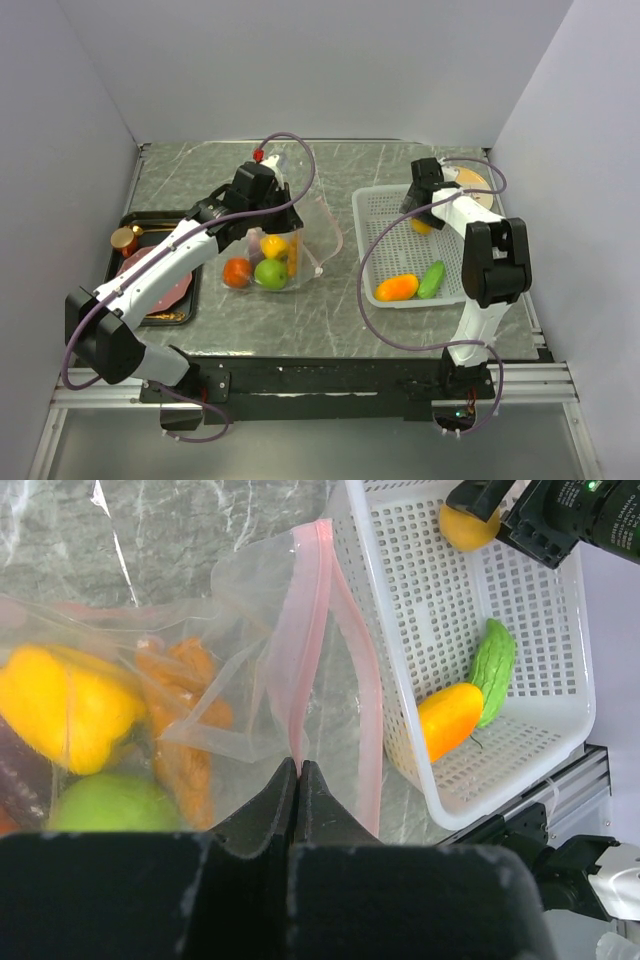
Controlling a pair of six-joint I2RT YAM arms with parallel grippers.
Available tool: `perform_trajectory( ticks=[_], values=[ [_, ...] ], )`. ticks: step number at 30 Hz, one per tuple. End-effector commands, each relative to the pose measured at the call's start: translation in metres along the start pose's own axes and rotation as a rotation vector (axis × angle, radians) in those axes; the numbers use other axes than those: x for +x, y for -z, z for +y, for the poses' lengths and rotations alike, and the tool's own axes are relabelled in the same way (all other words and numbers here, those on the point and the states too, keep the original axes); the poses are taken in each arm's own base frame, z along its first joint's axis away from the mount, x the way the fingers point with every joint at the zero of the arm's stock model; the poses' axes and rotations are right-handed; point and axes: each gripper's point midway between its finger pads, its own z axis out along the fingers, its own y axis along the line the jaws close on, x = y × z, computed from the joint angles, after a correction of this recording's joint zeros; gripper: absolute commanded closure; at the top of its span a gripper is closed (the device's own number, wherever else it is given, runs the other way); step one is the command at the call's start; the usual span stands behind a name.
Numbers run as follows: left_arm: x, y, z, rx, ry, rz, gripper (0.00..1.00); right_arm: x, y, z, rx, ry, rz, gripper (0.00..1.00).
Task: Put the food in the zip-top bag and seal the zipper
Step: Pick up the fake fruit from the bin.
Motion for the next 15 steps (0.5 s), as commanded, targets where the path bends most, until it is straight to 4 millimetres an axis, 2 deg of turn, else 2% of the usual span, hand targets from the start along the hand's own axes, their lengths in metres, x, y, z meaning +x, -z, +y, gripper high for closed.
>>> perform_trajectory(
  ticks=[1, 9, 13, 14, 15],
  values=[
    [-0.017, 0.009, -0.009, 0.02, -0.013, -0.051, 0.99, 0.001, -0.008, 0.003, -0.014, -0.009, 0.0, 0.22],
    [-0.024, 0.01, -0.015, 0.034, -0.019, -0.058, 0.99, 0.005, -0.011, 0.004, -0.006, -0.001, 0.02, 0.24],
    [-0.022, 0.012, -0.012, 0.023, -0.017, -0.059, 0.99, 0.008, -0.011, 0.008, -0.031, -0.006, 0.035, 0.32],
    [-0.02, 0.012, -0.011, 0.022, -0.013, -0.055, 0.99, 0.005, -0.007, 0.011, -0.055, -0.013, 0.021, 0.36],
    [-0.02, 0.013, -0.011, 0.023, -0.012, -0.056, 0.99, 0.009, -0.005, 0.011, -0.07, -0.01, 0.025, 0.45]
  ],
)
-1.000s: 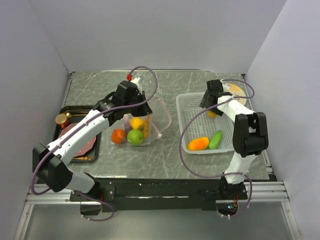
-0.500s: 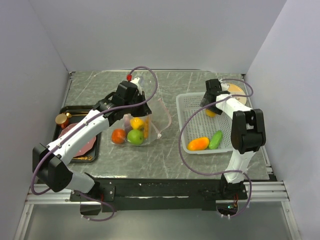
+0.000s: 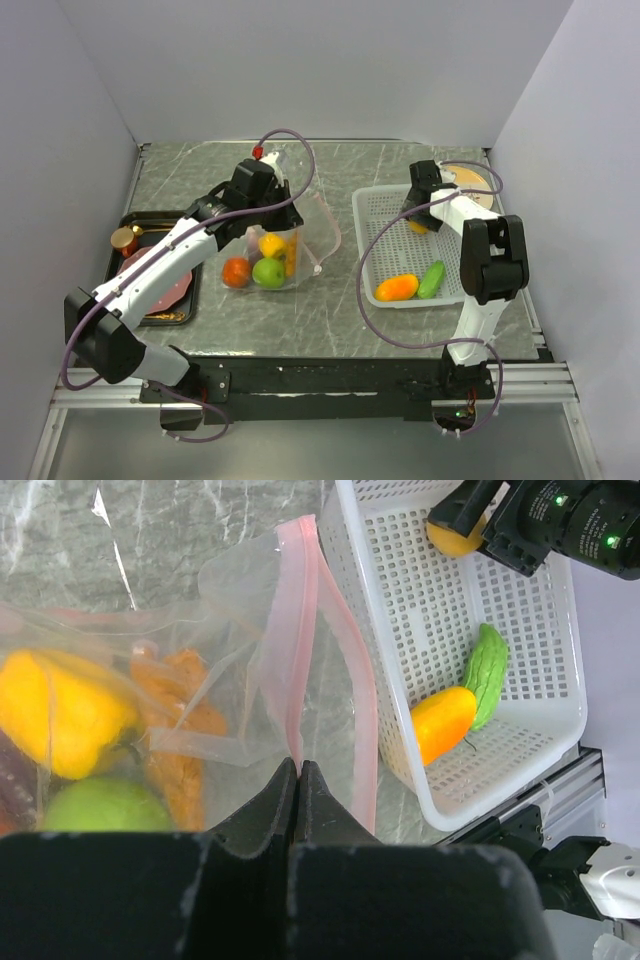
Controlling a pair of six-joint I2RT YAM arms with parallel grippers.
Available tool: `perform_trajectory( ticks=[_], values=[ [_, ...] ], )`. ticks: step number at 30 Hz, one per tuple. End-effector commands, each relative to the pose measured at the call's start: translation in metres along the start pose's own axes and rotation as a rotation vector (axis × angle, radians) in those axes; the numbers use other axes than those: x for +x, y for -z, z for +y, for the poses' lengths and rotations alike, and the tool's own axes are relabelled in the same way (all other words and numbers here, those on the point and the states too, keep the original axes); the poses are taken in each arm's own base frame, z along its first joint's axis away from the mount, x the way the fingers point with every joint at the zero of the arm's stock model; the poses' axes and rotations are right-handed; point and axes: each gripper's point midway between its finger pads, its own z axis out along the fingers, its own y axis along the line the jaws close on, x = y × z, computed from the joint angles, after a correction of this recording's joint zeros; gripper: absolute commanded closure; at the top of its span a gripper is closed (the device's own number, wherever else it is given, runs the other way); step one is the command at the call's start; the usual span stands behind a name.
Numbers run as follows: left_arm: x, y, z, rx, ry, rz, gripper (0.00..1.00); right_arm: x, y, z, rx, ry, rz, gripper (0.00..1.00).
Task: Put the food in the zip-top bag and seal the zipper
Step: Pick up the fake fruit from the bin.
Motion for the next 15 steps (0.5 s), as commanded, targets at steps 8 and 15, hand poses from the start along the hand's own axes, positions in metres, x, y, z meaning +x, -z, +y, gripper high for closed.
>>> perform_trajectory(
  ticks=[8, 15],
  values=[
    [-0.01, 0.008, -0.006, 0.023, -0.01, -0.039, 0.99, -0.01, 0.049, 0.032, -0.249, -0.018, -0.022, 0.66],
    [-0.006, 0.005, -0.007, 0.036, -0.009, -0.021, 0.99, 0.013, 0.116, 0.037, -0.47, -0.032, -0.045, 0.63]
  ],
)
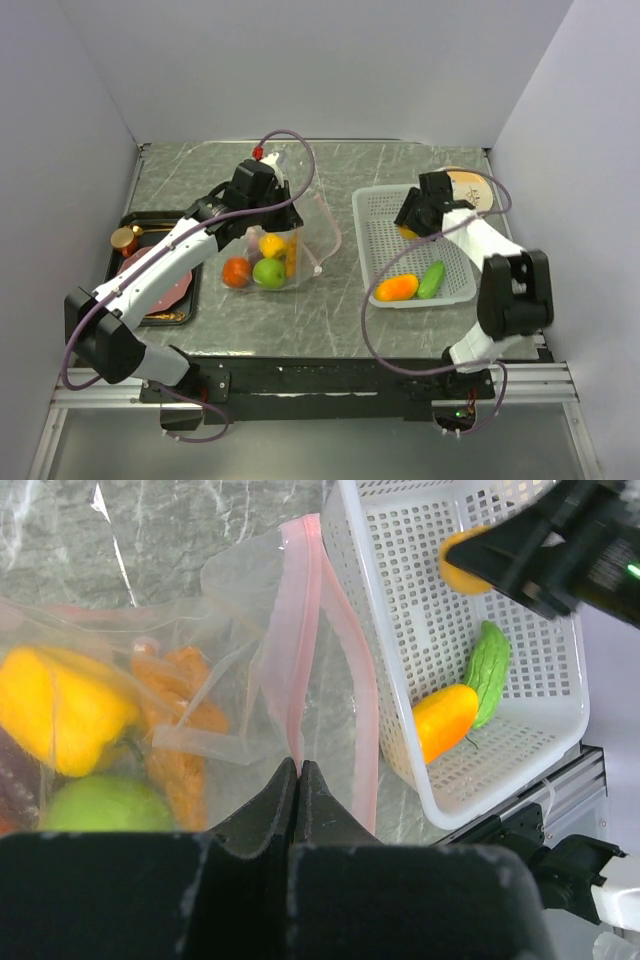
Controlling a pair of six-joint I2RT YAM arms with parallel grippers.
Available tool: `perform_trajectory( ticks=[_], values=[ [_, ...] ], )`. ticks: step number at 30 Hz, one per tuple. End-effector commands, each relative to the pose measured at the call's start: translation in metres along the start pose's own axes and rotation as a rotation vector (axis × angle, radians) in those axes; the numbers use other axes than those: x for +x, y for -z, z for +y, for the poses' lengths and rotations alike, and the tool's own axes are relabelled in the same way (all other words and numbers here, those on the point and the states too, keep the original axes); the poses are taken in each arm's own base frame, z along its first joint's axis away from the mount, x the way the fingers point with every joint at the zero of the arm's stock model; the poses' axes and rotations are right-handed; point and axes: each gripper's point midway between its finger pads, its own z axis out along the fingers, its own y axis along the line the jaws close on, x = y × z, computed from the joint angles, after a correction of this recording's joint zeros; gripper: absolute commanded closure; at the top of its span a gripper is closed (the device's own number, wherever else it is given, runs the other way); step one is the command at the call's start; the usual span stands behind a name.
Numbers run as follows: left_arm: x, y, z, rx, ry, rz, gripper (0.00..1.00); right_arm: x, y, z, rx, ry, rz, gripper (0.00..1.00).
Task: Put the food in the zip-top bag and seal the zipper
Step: Pick up the fake fruit from the bin, then place the fake fruit in the zipper food storage bag.
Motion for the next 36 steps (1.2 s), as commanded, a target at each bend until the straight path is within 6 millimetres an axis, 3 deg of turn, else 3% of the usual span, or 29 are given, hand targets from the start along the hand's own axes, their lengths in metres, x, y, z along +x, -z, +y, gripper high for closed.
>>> perform_trajectory(
  ticks=[1, 8, 16, 21, 33, 36],
  values=[
    [-0.007, 0.005, -0.009, 0.04, -0.009, -0.026, 0.99, -0.012, 0.062, 0.043, -0.267, -0.014, -0.079, 0.64],
    [-0.006, -0.002, -0.009, 0.044, -0.01, -0.015, 0.99, 0.009, 0.132, 0.102, -0.59, 0.031, -0.077, 0.62],
    [-0.009, -0.006, -0.01, 0.041, -0.034, -0.012, 0.99, 0.041, 0.185, 0.16, -0.811, 0.169, -0.045, 0.6],
    [-0.01, -0.006, -0.013, 0.054, -0.033, -0.014, 0.99, 0.046, 0.191, 0.178, -0.854, 0.203, -0.06, 0.57],
    [-0.007, 0.002, -0.019, 0.089, -0.003, -0.025, 0.99, 0.084, 0.154, 0.224, -0.787, 0.309, 0.041, 0.54],
    [-0.007, 0.007, -0.019, 0.093, -0.013, -0.03, 0.99, 0.083, 0.153, 0.228, -0.773, 0.301, 0.03, 0.43]
  ],
)
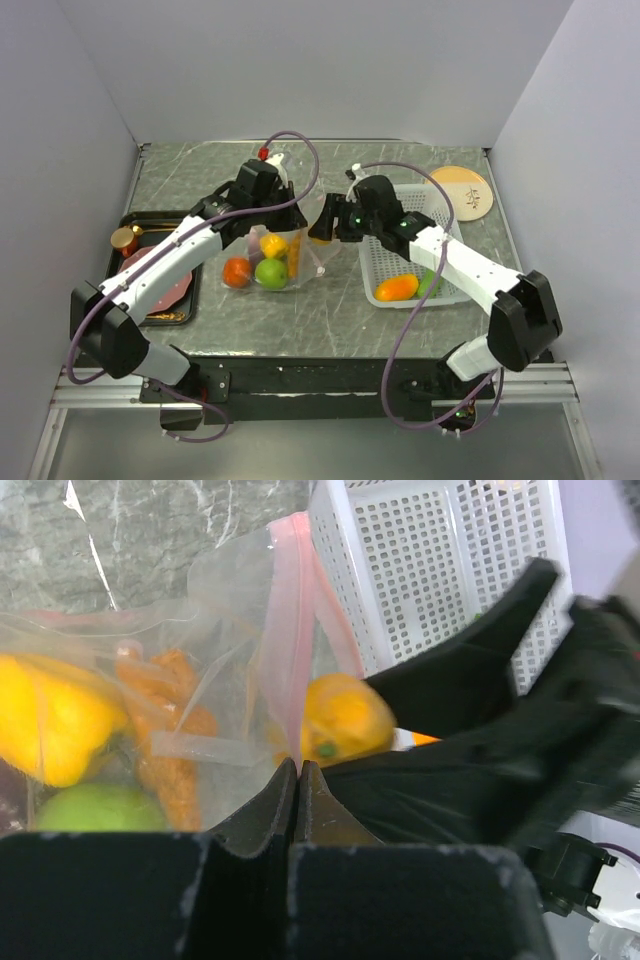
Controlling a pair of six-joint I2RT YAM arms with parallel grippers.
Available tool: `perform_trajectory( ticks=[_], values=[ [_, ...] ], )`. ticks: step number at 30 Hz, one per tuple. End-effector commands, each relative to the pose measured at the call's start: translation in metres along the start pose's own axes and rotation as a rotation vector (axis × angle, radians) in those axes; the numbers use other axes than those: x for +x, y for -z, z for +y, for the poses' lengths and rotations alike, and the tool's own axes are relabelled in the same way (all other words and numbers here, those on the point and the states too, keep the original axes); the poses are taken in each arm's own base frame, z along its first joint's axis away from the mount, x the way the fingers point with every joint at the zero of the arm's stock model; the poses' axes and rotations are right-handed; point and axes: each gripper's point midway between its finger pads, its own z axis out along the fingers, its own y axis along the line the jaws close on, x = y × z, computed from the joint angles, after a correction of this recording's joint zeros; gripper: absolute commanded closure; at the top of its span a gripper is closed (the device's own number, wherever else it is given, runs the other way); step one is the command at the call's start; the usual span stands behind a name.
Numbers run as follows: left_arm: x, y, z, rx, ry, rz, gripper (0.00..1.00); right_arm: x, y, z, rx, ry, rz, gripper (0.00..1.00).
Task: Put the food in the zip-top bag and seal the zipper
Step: Place the fake fruit in the zipper food storage bag.
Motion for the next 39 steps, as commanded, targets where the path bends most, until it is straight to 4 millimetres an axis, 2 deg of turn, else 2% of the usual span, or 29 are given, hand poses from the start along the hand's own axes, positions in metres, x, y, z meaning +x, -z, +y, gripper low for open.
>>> perform_trajectory(
  ticks=[1, 6, 11, 13, 14, 15, 17, 18, 20, 21, 22, 23, 24, 26, 28, 32, 36, 39],
  values=[
    [-0.011, 0.019, -0.014, 0.054, -0.014, -0.056, 0.99, -0.024, 0.0, 0.019, -0.014, 0.033, -0.074, 0.37],
    [-0.016, 0.027, -0.013, 0.041, -0.025, -0.081, 0.99, -0.024, 0.003, 0.022, -0.025, 0.033, -0.076, 0.16],
    [-0.015, 0.026, -0.013, 0.037, -0.026, -0.065, 0.99, -0.019, 0.003, 0.026, -0.055, 0.049, -0.045, 0.06],
    [-0.015, 0.025, -0.012, 0.033, -0.027, -0.068, 0.99, -0.023, 0.008, 0.022, -0.016, 0.053, -0.067, 0.02],
    [-0.016, 0.028, -0.013, 0.033, -0.028, -0.075, 0.99, -0.033, 0.012, 0.007, 0.063, 0.041, -0.119, 0.01],
    [-0.016, 0.029, -0.01, 0.02, -0.028, -0.08, 0.99, -0.039, 0.025, 0.002, 0.099, 0.035, -0.15, 0.01],
    [-0.017, 0.032, -0.008, 0.014, -0.026, -0.096, 0.99, -0.05, 0.042, -0.025, 0.236, 0.006, -0.236, 0.0],
    [-0.015, 0.031, -0.006, 0.007, -0.025, -0.095, 0.99, -0.058, 0.06, -0.041, 0.285, -0.041, -0.274, 0.0],
    [-0.013, 0.03, -0.005, 0.008, -0.022, -0.09, 0.99, -0.052, 0.073, -0.072, 0.341, -0.126, -0.281, 0.0],
    [-0.011, 0.029, -0.005, 0.014, -0.022, -0.083, 0.99, -0.057, 0.087, -0.092, 0.366, -0.197, -0.312, 0.0],
    [-0.011, 0.028, -0.006, 0.022, -0.022, -0.081, 0.99, -0.045, 0.088, -0.109, 0.387, -0.224, -0.289, 0.0],
    [-0.01, 0.027, -0.007, 0.027, -0.024, -0.077, 0.99, -0.042, 0.092, -0.117, 0.406, -0.238, -0.288, 0.0],
    [-0.009, 0.026, -0.008, 0.035, -0.026, -0.072, 0.99, -0.032, 0.099, -0.135, 0.494, -0.255, -0.271, 0.0],
    [-0.008, 0.024, -0.008, 0.035, -0.03, -0.063, 0.99, -0.018, 0.104, -0.153, 0.588, -0.264, -0.241, 0.0],
    [-0.011, 0.025, -0.01, 0.039, -0.038, -0.066, 0.99, 0.006, 0.113, -0.176, 0.722, -0.308, -0.196, 0.0],
    [-0.011, 0.025, -0.01, 0.038, -0.049, -0.065, 0.99, 0.04, 0.124, -0.196, 0.821, -0.38, -0.142, 0.0],
    [-0.01, 0.024, -0.009, 0.037, -0.046, -0.065, 0.99, 0.062, 0.133, -0.202, 0.863, -0.452, -0.111, 0.0],
    [-0.007, 0.023, -0.008, 0.039, -0.041, -0.058, 0.99, 0.079, 0.131, -0.203, 0.85, -0.489, -0.075, 0.0]
  ],
)
